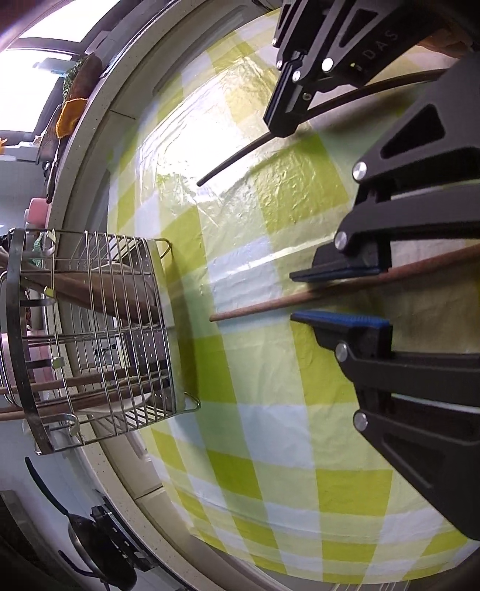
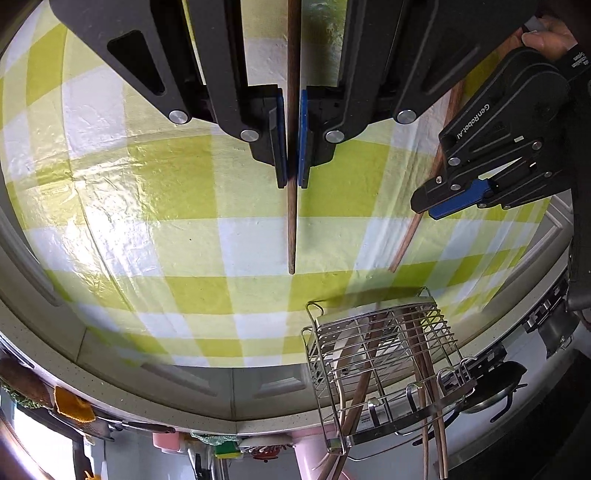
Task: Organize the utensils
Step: 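Grasp one wooden chopstick with the right tool while the left tool grasps the other chopstick, then lift the chopstick upright with the right tool while the left tool raises its chopstick toward the holder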
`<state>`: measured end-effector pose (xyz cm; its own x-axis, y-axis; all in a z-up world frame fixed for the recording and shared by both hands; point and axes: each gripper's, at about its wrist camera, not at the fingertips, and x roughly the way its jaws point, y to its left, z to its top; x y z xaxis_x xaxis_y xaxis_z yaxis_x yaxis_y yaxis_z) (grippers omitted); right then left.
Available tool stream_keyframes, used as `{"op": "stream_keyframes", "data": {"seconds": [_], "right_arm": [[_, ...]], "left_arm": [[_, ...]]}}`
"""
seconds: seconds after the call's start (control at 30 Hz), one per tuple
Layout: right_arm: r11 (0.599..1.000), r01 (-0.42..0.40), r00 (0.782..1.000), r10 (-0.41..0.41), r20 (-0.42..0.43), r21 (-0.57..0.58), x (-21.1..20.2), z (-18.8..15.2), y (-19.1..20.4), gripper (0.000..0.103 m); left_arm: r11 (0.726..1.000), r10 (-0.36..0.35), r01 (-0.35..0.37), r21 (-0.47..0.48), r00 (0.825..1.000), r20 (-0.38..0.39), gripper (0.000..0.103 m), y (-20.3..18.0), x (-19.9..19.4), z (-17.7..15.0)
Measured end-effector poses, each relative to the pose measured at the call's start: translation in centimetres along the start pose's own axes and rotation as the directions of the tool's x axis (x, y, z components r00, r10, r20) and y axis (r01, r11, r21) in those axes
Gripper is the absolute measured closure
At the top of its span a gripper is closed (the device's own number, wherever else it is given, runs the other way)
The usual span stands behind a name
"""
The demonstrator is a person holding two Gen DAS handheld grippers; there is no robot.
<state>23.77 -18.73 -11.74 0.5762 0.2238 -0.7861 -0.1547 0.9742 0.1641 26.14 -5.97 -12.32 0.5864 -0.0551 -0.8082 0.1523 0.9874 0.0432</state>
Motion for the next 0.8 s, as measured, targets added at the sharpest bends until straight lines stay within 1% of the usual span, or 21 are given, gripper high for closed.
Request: {"op": "stream_keyframes", "data": {"seconds": [0.1, 0.23, 0.43, 0.5, 0.57, 0.7, 0.8], "right_arm": [[1.0, 0.005, 1.0, -0.005, -0.015, -0.009, 0.5, -0.1, 0.2, 0.096], [0.999, 0.029, 0.999, -0.03, -0.025, -0.045, 0.5, 0.0, 0.8, 0.096], [0.993, 0.061, 0.998, -0.064, -0.029, -0.098, 0.7, 0.1, 1.4, 0.096], [0.993, 0.06, 0.998, -0.063, -0.029, -0.103, 0.7, 0.1, 1.5, 0.096], [0.996, 0.038, 0.999, -0.041, -0.03, -0.077, 0.8, 0.3, 1.1, 0.096], [0.999, 0.009, 1.0, -0.009, 0.012, -0.032, -0.4, 1.0, 0.6, 0.096], [1.0, -0.009, 0.998, 0.011, 0.056, -0.03, -1.9, 1.8, 0.9, 0.096]], "left_arm": [[1.0, -0.024, 0.024, 0.017, 1.0, -0.008, 0.096, 0.0, -0.2, -0.1], [0.998, -0.06, 0.061, 0.013, 0.998, -0.015, 0.097, 0.6, -0.2, 0.0], [0.997, -0.065, 0.066, 0.028, 0.998, -0.024, 0.097, 0.9, -0.3, -0.1], [0.997, -0.081, 0.081, 0.015, 0.996, -0.028, 0.097, 1.3, -0.3, 0.0], [0.994, -0.112, 0.112, -0.012, 0.993, -0.028, 0.097, 1.8, -0.5, 0.2], [0.994, -0.109, 0.11, -0.013, 0.993, 0.036, 0.097, 2.4, -2.5, 0.5], [0.994, -0.109, 0.111, -0.014, 0.991, 0.073, 0.097, 2.8, -4.2, 0.9]]}}
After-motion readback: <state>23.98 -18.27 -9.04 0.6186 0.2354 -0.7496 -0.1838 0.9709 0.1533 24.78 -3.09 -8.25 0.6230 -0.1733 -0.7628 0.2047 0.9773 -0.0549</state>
